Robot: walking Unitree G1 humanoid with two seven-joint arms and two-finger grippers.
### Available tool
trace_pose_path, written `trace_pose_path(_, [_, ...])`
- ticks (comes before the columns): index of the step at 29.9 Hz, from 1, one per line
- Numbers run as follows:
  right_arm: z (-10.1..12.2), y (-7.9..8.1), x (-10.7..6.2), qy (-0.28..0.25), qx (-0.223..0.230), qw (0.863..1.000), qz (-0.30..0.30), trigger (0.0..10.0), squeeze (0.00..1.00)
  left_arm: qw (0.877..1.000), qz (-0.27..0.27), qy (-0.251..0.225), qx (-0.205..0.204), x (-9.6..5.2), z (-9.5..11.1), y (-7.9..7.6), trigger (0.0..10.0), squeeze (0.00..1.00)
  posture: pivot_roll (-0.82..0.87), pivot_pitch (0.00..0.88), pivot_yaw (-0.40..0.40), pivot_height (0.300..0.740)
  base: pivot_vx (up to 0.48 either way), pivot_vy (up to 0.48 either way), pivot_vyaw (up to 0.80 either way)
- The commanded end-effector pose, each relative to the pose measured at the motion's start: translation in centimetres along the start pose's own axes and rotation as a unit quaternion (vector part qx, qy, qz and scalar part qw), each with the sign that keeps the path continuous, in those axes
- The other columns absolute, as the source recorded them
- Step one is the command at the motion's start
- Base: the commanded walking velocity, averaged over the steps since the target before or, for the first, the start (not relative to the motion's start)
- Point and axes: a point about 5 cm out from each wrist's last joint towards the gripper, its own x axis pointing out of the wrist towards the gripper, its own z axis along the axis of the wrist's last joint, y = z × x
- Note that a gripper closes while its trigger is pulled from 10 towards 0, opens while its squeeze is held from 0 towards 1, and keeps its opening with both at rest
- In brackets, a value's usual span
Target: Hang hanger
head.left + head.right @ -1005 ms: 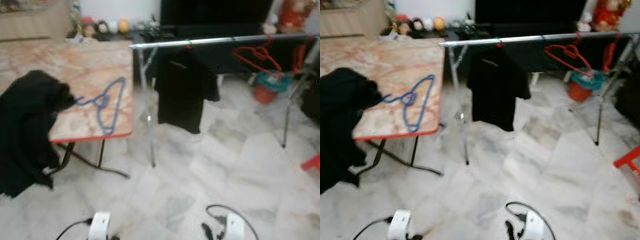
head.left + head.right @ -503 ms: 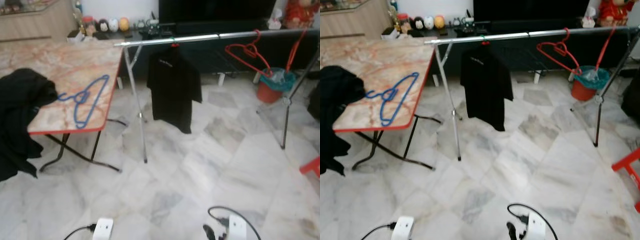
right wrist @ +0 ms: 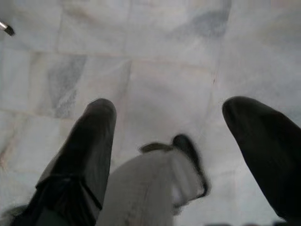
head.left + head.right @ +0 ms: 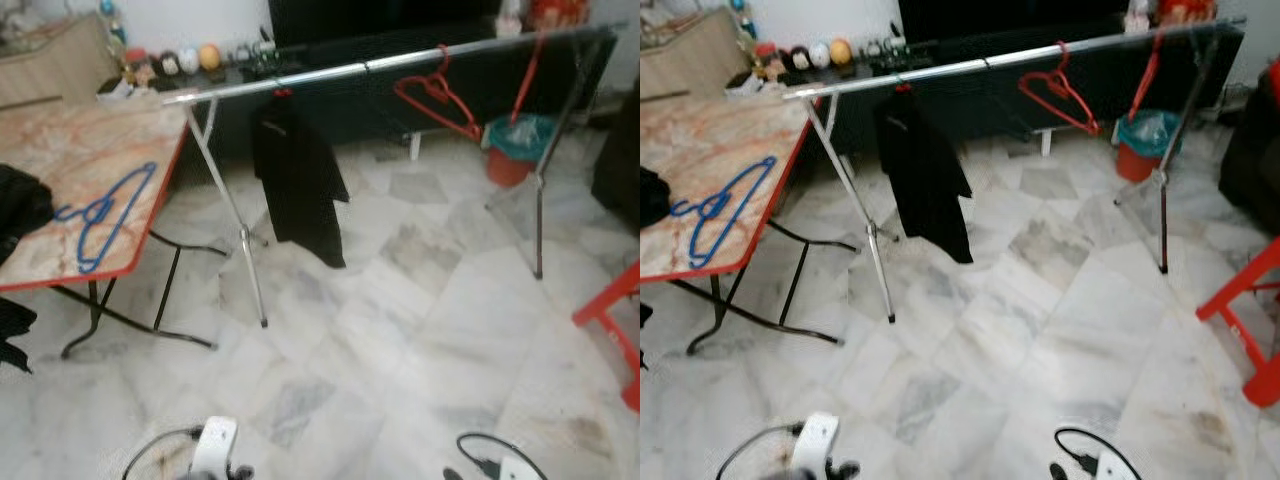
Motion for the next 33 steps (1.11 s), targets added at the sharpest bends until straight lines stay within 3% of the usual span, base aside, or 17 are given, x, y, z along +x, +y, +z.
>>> trace_pose_path(1, [0.1, 0.9, 0.2, -0.004, -0.006, 1.000, 0.007, 10.0, 0.00, 1.000, 0.013, 0.012, -0.004, -0.3, -0.6, 1.1, 10.0, 0.00, -0.16, 0.000, 0.110, 0.740, 0.000, -0.304, 0.80])
trace_pose_path(6, [0.1, 1.6, 0.3, 0.002, 0.001, 1.000, 0.009, 10.0, 0.00, 1.000, 0.011, 0.002, -0.004, -0.3, 0.1, 1.3, 10.0, 0.00, -0.15, 0.000, 0.122, 0.740, 0.000, -0.357, 0.74])
trace_pose_path(12, [0.4, 2.3, 0.5, -0.001, 0.042, 0.999, 0.006, 10.0, 0.00, 1.000, 0.016, 0.012, -0.003, -0.5, -0.5, 1.9, 10.0, 0.00, -0.14, 0.000, 0.164, 0.740, 0.000, -0.480, 0.00])
trace_pose_path(16, [0.3, 2.9, 0.6, 0.001, 0.044, 0.999, 0.009, 10.0, 0.00, 0.999, 0.036, 0.015, -0.010, -0.9, -0.7, 3.4, 10.0, 0.00, -0.13, 0.000, 0.151, 0.740, 0.000, -0.480, 0.00])
trace_pose_path(24, [0.1, 2.6, 0.5, 0.006, 0.041, 0.999, 0.002, 10.0, 0.00, 0.999, 0.040, 0.010, -0.013, -1.0, -0.6, 3.6, 10.0, 0.00, -0.13, 0.000, 0.137, 0.740, 0.000, -0.480, 0.00])
trace_pose_path(30, [0.4, 2.0, 0.5, -0.002, 0.063, 0.998, -0.013, 10.0, 0.00, 0.999, 0.041, 0.018, -0.018, -1.1, -1.3, 3.5, 10.0, 0.00, -0.13, 0.000, 0.133, 0.740, 0.000, -0.480, 0.00])
trace_pose_path(33, [0.5, 2.1, 0.6, -0.005, 0.067, 0.998, -0.014, 10.0, 0.00, 0.999, 0.042, 0.022, -0.019, -1.2, -1.6, 3.6, 10.0, 0.00, -0.13, 0.000, 0.128, 0.740, 0.000, -0.480, -0.69])
